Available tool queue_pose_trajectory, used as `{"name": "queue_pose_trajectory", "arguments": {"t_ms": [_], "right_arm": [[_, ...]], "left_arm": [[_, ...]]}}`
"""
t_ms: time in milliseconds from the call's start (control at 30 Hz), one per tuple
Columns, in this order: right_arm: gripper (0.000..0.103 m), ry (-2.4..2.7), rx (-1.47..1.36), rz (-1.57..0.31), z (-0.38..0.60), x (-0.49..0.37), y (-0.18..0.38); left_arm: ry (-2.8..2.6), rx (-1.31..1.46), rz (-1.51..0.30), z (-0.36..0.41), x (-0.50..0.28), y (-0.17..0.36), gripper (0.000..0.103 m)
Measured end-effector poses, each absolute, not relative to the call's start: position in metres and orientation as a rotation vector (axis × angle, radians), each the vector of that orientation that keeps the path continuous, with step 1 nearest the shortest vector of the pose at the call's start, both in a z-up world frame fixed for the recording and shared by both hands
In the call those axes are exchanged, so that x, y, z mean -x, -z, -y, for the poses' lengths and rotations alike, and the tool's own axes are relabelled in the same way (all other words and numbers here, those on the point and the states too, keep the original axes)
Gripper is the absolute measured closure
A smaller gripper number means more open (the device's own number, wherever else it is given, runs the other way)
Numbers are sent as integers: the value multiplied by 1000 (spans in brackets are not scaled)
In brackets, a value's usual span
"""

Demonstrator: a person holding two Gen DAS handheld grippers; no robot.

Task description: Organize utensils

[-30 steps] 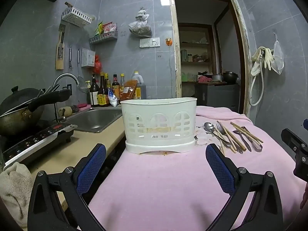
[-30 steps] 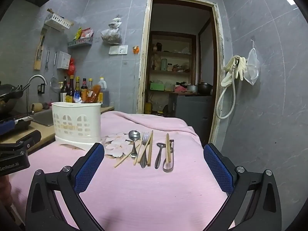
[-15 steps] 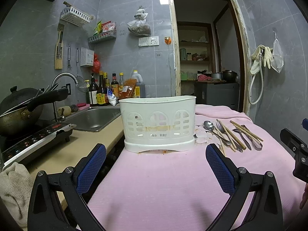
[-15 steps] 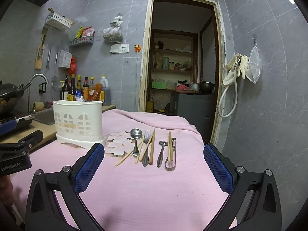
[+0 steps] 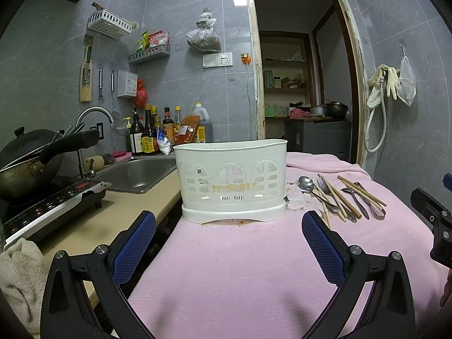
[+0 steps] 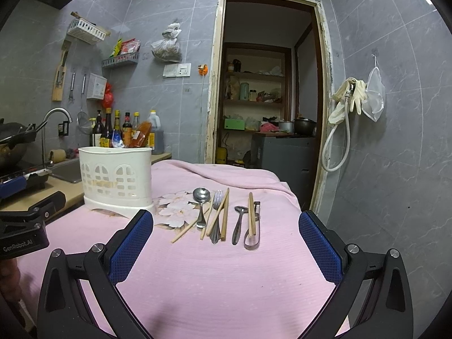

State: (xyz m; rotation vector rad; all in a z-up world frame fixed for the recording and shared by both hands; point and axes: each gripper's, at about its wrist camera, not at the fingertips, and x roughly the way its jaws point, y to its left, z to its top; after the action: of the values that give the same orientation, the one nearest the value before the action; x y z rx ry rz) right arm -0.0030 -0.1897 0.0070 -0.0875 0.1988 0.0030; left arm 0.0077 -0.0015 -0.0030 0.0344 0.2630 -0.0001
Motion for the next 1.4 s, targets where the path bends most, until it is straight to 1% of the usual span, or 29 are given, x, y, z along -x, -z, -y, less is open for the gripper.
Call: {"name": "queue_pose_trajectory", "arguments": {"t_ms": [1400], "right_arm": [[0, -18, 76, -237, 188, 0, 2]], "left_arm": [[5, -43, -291, 5, -16, 10, 1]]}}
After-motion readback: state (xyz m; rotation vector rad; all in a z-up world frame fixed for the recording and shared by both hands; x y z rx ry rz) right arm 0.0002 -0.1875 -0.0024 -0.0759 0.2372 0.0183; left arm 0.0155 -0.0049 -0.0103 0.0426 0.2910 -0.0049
